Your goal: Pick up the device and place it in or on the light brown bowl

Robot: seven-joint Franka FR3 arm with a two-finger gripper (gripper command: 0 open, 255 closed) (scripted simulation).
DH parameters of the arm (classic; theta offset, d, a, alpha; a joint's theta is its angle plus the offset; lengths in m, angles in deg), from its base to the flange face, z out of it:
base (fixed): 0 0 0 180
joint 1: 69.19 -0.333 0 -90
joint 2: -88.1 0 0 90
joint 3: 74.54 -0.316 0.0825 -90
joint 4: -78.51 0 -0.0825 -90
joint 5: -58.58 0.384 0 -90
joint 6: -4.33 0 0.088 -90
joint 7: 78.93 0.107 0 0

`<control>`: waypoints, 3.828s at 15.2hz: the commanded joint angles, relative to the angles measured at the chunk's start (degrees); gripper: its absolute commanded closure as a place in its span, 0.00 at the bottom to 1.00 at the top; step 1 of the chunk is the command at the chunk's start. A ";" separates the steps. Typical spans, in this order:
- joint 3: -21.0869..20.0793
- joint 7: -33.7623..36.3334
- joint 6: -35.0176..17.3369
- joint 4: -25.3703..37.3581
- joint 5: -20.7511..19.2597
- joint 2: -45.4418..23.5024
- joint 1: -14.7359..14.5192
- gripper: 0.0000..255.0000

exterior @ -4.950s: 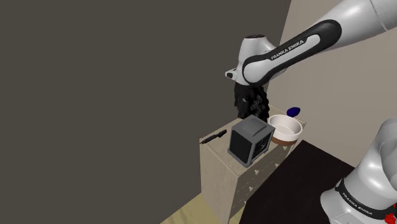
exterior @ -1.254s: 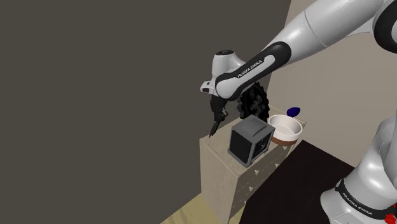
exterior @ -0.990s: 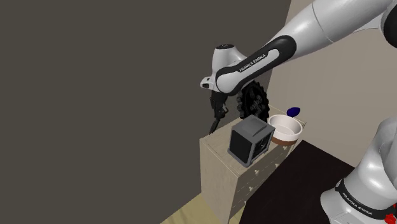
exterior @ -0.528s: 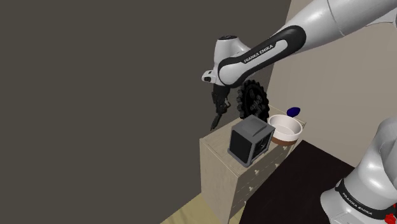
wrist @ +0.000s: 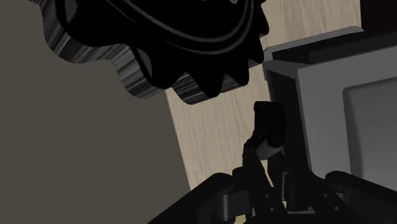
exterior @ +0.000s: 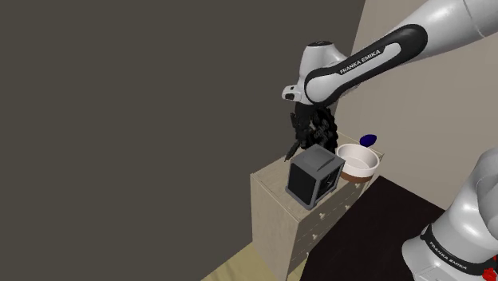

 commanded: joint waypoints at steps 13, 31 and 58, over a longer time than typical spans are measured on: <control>10.63 -15.42 1.71 -14.20 -6.88 16.53 10.19 1.00; 20.48 -27.08 -6.77 -20.25 -10.46 14.56 15.62 1.00; 19.82 -26.43 -3.53 -19.63 -11.42 17.28 16.28 0.00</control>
